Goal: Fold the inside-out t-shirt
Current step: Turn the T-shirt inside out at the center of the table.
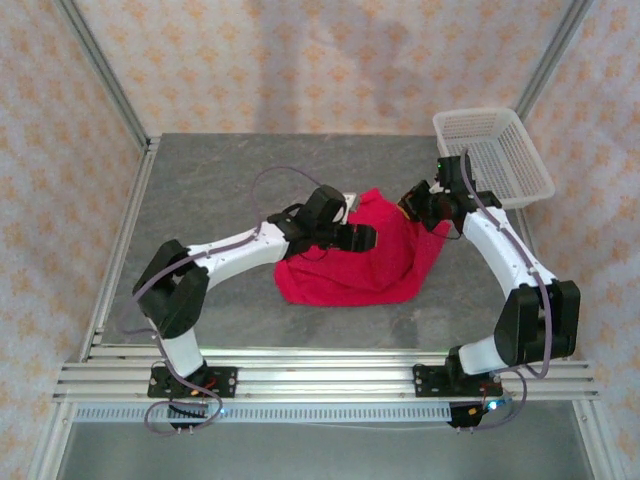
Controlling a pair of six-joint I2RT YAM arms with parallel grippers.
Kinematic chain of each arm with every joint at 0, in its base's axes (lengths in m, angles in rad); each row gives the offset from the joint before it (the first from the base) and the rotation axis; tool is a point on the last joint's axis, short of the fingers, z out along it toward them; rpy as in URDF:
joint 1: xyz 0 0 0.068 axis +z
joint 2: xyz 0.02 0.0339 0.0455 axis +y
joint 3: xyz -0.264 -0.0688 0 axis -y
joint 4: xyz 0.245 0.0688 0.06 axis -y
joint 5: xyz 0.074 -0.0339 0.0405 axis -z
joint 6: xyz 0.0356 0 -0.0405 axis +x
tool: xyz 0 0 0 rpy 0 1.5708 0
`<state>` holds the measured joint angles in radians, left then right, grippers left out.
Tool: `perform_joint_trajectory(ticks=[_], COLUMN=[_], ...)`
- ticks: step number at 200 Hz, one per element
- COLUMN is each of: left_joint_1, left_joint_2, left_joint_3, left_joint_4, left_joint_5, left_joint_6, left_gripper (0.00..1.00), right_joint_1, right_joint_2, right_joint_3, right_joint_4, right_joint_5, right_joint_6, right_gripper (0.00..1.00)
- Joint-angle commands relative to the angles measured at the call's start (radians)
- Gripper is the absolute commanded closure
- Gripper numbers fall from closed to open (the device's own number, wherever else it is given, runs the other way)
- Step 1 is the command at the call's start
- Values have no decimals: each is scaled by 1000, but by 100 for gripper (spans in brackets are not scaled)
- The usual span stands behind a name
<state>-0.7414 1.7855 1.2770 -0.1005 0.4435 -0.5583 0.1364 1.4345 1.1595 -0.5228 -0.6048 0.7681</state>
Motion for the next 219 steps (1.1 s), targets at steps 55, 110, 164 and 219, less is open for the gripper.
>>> perform_joint_trajectory(ticks=[55,110,164,219], left_joint_1=[-101,31,93,117], left_joint_2=[314,146,96,150], left_joint_3=[158,347,527,506], left_joint_4=[249,-171,-379,-341], left_joint_5=[27,39,235,293], left_joint_6=[-132,17,60,30], left_gripper=[21,100,100,100], right_joint_1=[-31,-93,-93,-70], right_joint_2=[-23,27,40,-131], right_joint_3=[21,181,169,-50], right_joint_4=[-28,-366,-376,-190], right_joint_5=[-8,403,421,166], right_joint_6=[-5,-372,-426,-311], right_gripper=[100,100,76,43])
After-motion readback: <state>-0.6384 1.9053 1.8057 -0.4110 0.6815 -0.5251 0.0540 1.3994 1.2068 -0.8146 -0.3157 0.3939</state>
